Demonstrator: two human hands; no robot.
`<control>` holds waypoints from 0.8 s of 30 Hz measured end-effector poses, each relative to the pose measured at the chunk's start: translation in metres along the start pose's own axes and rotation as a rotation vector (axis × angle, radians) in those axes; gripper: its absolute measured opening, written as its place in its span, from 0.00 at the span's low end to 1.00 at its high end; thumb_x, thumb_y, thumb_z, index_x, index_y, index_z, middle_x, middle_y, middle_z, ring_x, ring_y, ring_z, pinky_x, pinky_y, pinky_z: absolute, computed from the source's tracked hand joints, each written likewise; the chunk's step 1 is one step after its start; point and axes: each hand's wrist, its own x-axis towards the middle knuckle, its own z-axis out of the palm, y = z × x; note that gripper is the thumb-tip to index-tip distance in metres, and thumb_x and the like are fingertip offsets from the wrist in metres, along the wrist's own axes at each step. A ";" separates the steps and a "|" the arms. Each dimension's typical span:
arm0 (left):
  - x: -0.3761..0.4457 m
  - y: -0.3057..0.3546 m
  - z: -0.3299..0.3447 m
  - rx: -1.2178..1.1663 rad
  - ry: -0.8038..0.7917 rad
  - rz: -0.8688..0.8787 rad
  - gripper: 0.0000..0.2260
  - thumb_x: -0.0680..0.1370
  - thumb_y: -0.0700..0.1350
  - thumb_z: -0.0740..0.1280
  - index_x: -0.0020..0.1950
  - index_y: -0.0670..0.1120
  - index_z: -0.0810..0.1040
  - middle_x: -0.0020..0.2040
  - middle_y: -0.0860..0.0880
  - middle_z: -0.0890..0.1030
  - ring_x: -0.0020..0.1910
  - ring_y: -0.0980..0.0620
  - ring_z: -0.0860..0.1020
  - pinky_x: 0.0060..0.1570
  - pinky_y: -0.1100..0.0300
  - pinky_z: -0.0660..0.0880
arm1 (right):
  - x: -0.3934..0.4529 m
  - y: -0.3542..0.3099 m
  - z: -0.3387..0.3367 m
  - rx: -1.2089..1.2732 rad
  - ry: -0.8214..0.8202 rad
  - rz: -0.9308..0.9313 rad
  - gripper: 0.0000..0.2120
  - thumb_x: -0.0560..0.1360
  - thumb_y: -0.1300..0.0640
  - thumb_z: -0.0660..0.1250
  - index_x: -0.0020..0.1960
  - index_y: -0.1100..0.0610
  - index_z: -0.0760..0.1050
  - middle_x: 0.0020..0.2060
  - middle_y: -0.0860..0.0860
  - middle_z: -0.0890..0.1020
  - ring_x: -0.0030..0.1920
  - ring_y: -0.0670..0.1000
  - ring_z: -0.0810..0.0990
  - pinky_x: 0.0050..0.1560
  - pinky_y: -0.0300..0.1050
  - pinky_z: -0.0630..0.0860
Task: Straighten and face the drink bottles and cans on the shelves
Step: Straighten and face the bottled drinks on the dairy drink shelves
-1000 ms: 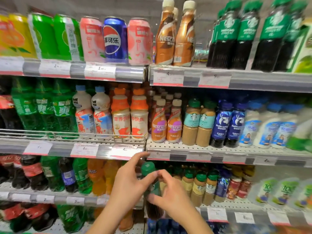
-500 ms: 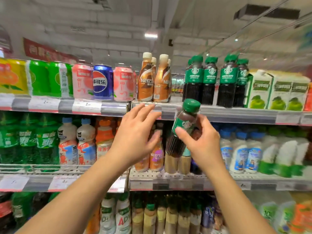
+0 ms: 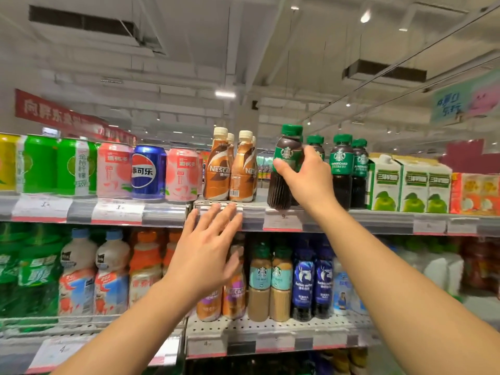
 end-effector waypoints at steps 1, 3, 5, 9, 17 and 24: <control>0.000 0.000 0.001 0.000 0.000 0.001 0.32 0.77 0.62 0.56 0.79 0.51 0.64 0.80 0.50 0.64 0.78 0.44 0.62 0.76 0.38 0.58 | 0.004 -0.001 0.004 -0.024 -0.013 0.004 0.20 0.76 0.39 0.69 0.58 0.53 0.73 0.51 0.49 0.81 0.54 0.55 0.79 0.52 0.50 0.75; 0.001 0.001 0.002 0.005 0.000 0.000 0.32 0.77 0.62 0.56 0.79 0.52 0.65 0.80 0.50 0.64 0.78 0.44 0.62 0.76 0.38 0.57 | 0.013 -0.007 0.011 -0.050 -0.035 0.021 0.24 0.75 0.38 0.69 0.62 0.53 0.71 0.53 0.52 0.82 0.54 0.56 0.80 0.53 0.51 0.77; 0.002 0.001 0.003 0.010 0.001 0.002 0.32 0.77 0.62 0.56 0.79 0.52 0.65 0.80 0.50 0.64 0.79 0.44 0.61 0.76 0.38 0.57 | 0.017 -0.011 0.018 -0.060 -0.040 0.052 0.28 0.74 0.36 0.70 0.64 0.53 0.67 0.53 0.53 0.82 0.51 0.57 0.81 0.52 0.56 0.81; 0.000 0.001 0.003 0.014 0.001 0.009 0.32 0.76 0.62 0.58 0.79 0.52 0.65 0.80 0.50 0.63 0.79 0.45 0.61 0.76 0.38 0.59 | 0.012 -0.013 0.023 -0.158 -0.008 0.092 0.30 0.73 0.35 0.71 0.64 0.52 0.65 0.52 0.53 0.82 0.50 0.56 0.81 0.50 0.54 0.81; 0.002 0.001 0.005 0.026 0.014 0.009 0.33 0.75 0.62 0.59 0.79 0.53 0.65 0.80 0.49 0.64 0.79 0.44 0.62 0.75 0.37 0.59 | -0.043 0.002 0.029 -0.432 0.002 0.126 0.27 0.74 0.29 0.64 0.55 0.52 0.74 0.48 0.50 0.82 0.51 0.56 0.82 0.43 0.49 0.73; 0.004 0.003 0.001 -0.021 0.005 0.018 0.33 0.76 0.62 0.55 0.80 0.53 0.63 0.82 0.49 0.60 0.81 0.44 0.56 0.78 0.37 0.53 | -0.031 -0.007 0.031 -0.559 -0.053 0.132 0.24 0.77 0.31 0.63 0.45 0.53 0.69 0.45 0.55 0.81 0.50 0.61 0.81 0.43 0.50 0.70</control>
